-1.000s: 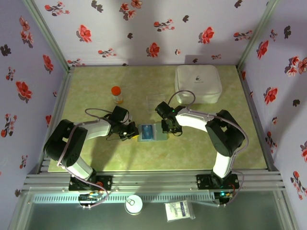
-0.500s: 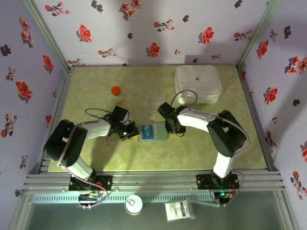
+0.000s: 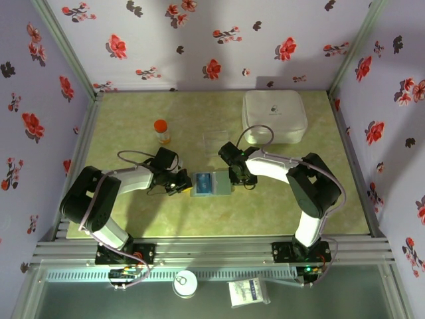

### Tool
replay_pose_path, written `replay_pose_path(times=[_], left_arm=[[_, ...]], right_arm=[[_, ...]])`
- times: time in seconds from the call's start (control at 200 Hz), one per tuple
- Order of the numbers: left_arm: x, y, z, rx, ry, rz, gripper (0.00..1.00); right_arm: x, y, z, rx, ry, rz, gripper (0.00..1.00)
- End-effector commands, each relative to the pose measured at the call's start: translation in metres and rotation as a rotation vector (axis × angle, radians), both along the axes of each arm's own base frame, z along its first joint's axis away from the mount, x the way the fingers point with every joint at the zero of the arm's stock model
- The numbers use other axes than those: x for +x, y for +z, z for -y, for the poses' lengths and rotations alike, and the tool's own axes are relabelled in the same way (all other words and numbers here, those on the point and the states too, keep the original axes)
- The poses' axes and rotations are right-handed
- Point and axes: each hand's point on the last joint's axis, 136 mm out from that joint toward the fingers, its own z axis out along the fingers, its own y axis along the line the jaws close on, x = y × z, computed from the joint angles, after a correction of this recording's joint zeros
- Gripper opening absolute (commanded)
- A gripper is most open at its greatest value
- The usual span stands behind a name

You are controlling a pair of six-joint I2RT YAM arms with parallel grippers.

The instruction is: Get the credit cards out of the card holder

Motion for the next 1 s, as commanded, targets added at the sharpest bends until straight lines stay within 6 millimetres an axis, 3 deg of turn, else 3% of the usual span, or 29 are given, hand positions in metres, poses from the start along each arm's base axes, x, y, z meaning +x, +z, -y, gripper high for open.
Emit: replay_pose_path(times=[0.0, 0.23, 0.67, 0.825, 0.995], left_arm=[[-0.026, -0.023, -0.021, 0.09, 0.029, -0.109, 0.01], [-0.024, -0.017, -0.018, 0.074, 0.033, -0.097, 0.01], [-0.017, -0.007, -0.013, 0.043, 0.045, -0.067, 0.01], [-0.015, -0.002, -0.011, 0.031, 0.046, -0.057, 0.01], [-0.014, -0.001, -0.01, 0.031, 0.042, -0.052, 0.02]], right_arm=[[-0.011, -0.009, 0.018, -0.069, -0.005, -0.042, 0.35], [-0.008, 0.005, 0.018, -0.059, -0.005, -0.014, 0.38], [-0.006, 0.06, 0.005, 0.039, 0.016, 0.072, 0.42], [-0.008, 0.073, -0.01, 0.094, 0.043, 0.081, 0.43], [-0.016, 0.065, -0.041, 0.204, 0.077, 0.02, 0.43]])
